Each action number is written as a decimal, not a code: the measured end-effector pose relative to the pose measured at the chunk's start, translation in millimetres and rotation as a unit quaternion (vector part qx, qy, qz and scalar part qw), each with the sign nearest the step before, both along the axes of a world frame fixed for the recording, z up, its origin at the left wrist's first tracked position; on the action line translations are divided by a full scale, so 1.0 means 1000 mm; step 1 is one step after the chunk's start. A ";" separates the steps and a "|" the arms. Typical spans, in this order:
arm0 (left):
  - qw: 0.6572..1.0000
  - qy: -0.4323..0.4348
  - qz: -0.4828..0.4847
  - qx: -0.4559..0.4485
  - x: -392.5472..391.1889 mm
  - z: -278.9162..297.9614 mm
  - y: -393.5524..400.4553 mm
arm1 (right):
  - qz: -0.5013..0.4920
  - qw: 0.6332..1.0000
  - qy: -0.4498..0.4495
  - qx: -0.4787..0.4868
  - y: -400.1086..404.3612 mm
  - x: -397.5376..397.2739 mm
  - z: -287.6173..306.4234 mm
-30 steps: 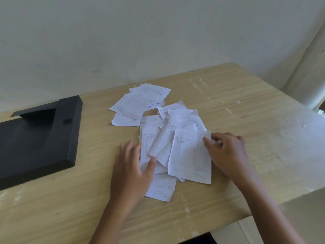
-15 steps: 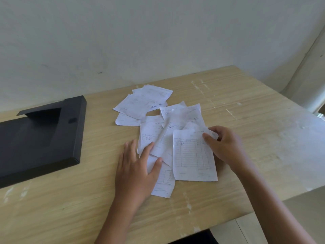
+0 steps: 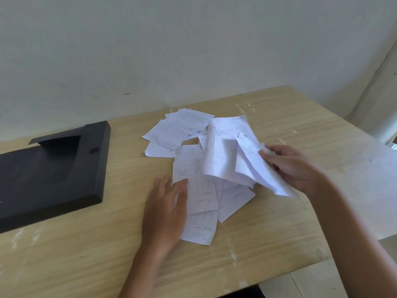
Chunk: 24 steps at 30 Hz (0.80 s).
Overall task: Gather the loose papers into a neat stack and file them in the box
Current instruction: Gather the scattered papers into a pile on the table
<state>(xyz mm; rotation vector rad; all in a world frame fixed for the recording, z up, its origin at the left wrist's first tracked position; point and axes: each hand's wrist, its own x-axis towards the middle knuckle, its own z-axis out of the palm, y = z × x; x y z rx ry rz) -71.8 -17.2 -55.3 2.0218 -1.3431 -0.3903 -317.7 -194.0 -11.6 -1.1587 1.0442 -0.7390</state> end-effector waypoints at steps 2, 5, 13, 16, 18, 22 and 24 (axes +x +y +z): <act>0.994 0.089 0.003 -0.056 0.001 0.004 0.002 | 0.061 0.998 0.029 0.000 0.000 0.009 0.004; 0.961 0.228 0.038 -0.156 -0.001 0.016 0.002 | 0.105 0.992 0.061 -0.020 0.005 0.027 -0.001; 0.911 0.399 0.051 -0.093 0.002 0.051 -0.004 | 0.115 0.981 0.107 -0.112 0.027 0.051 -0.004; 0.885 0.459 0.026 -0.072 -0.001 0.051 -0.009 | 0.106 0.981 0.100 -0.126 0.034 0.053 -0.003; 0.904 0.421 0.029 -0.064 0.000 0.045 -0.016 | 0.097 0.981 0.105 -0.134 0.036 0.054 -0.002; 0.929 0.368 0.008 -0.046 0.002 0.036 -0.027 | 0.087 0.980 0.122 -0.133 0.039 0.053 -0.004; 0.925 0.375 0.021 -0.052 0.001 0.036 -0.031 | 0.079 0.983 0.107 -0.126 0.039 0.053 -0.008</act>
